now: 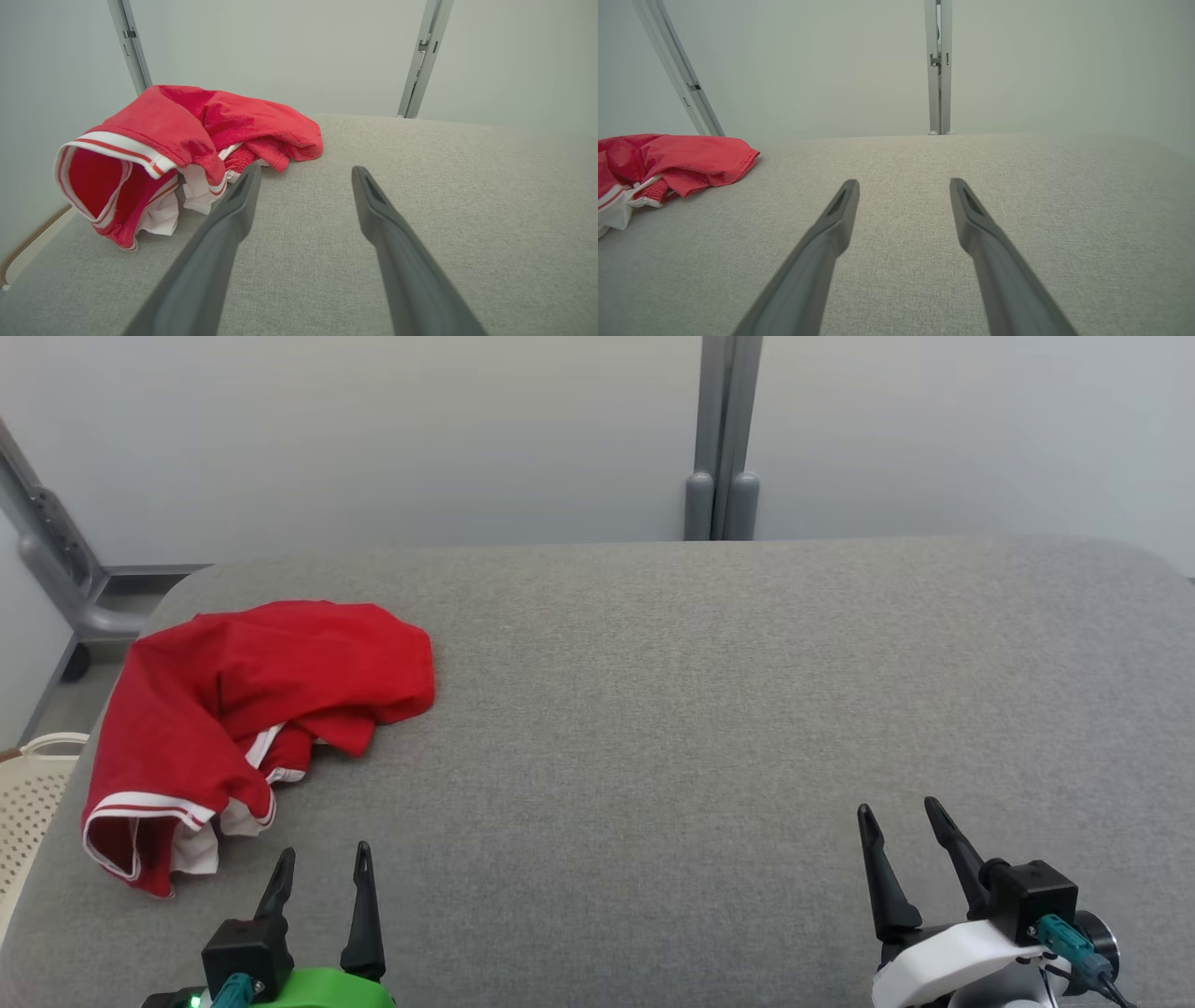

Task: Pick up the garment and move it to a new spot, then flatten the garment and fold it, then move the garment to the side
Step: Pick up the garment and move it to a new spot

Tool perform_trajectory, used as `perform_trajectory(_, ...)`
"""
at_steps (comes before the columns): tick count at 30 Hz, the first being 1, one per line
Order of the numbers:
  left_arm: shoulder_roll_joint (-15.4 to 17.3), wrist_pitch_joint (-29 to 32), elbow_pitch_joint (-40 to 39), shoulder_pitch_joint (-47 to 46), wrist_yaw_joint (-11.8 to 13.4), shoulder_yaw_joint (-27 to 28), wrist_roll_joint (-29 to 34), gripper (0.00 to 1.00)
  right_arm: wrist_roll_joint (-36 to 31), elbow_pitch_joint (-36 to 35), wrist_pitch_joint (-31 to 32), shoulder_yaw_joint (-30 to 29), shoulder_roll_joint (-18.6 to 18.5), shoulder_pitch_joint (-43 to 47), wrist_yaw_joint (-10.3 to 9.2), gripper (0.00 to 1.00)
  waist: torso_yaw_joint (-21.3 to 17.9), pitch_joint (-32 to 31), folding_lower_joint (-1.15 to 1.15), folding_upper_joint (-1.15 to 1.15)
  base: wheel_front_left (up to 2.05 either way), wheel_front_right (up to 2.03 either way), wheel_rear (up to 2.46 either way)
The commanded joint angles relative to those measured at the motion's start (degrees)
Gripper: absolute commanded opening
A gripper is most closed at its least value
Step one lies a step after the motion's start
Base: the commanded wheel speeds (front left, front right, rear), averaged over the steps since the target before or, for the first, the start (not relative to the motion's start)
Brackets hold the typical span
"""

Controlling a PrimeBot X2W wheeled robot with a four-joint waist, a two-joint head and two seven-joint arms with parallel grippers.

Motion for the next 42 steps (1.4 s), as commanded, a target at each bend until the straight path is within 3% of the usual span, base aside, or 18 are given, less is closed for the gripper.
perform_trajectory(1, 0.60, 0.00, -0.18, -0.63, 0.15, 0.06, -0.12, 1.00, 0.34, -0.15, -0.16, -0.10, -0.11, 0.74, 0.00, 1.00, 2.81, 0.05, 0.00, 0.00, 0.00, 0.00, 0.00)
perform_trajectory(14, 1.46, 1.23, -1.57, 0.51, 0.71, -0.67, 0.05, 1.00, 1.35, -0.74, -0.16, -0.76, -0.10, 1.13, 0.00, 1.00, 19.27, -0.51, 0.00, 0.00, 0.00, 0.00, 0.00)
perform_trajectory(18, 1.85, 1.56, -2.05, 1.30, 0.82, -0.88, -0.07, 1.00, 1.58, -0.63, -0.16, -0.43, -0.12, 0.95, 0.00, 1.00, 22.29, -0.55, 0.00, 0.00, 0.00, 0.00, 0.00)
perform_trajectory(31, 2.36, 2.99, -3.97, 1.97, 2.10, -1.01, -0.28, 1.00, 2.01, 0.45, -0.16, 0.16, -0.15, 0.28, 0.00, 1.00, 22.15, -0.62, 0.00, 0.00, 0.00, 0.00, 0.00)
perform_trajectory(42, 4.99, 8.77, -6.37, -2.47, 1.23, -0.80, -0.82, 1.00, 0.02, -0.25, -0.16, -1.63, -0.15, 2.01, 0.00, 1.00, 16.58, 0.27, 0.00, 0.00, 0.00, 0.00, 0.00)
